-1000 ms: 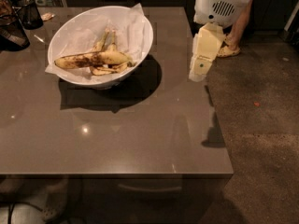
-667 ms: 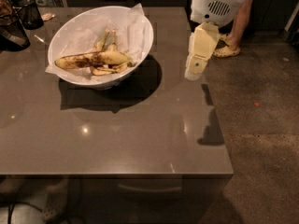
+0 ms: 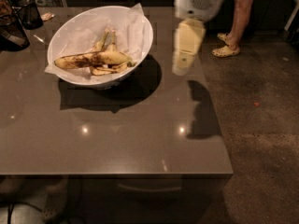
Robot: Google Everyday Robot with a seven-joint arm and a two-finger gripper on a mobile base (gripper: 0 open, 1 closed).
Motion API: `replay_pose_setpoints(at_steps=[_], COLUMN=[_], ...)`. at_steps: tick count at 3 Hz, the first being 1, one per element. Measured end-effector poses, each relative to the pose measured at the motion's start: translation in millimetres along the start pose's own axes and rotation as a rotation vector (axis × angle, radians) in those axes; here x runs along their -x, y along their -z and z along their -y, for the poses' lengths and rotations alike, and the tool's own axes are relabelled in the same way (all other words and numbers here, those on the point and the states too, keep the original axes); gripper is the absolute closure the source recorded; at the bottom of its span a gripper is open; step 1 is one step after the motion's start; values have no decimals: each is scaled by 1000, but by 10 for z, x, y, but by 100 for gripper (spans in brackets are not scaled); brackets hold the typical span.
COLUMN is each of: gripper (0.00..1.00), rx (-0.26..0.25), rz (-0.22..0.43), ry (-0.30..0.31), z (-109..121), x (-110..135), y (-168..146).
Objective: Pick banana from white bowl
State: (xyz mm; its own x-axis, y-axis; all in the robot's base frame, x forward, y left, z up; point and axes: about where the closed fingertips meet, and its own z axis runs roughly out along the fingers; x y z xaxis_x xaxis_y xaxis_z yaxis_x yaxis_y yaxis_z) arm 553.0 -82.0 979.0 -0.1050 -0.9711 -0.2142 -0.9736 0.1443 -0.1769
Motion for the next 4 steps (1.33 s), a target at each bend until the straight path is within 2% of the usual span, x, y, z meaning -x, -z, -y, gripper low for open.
replay_pose_setpoints(at_steps=[1,2,3,4], gripper=[0,0,0,0], rx=[12,-15,-15,-31], rz=[-3,8,8,58], ry=[111,151,151,196], z=[216,265,265,400], x=[515,669,670,952], y=[-143,-134,-134,-167])
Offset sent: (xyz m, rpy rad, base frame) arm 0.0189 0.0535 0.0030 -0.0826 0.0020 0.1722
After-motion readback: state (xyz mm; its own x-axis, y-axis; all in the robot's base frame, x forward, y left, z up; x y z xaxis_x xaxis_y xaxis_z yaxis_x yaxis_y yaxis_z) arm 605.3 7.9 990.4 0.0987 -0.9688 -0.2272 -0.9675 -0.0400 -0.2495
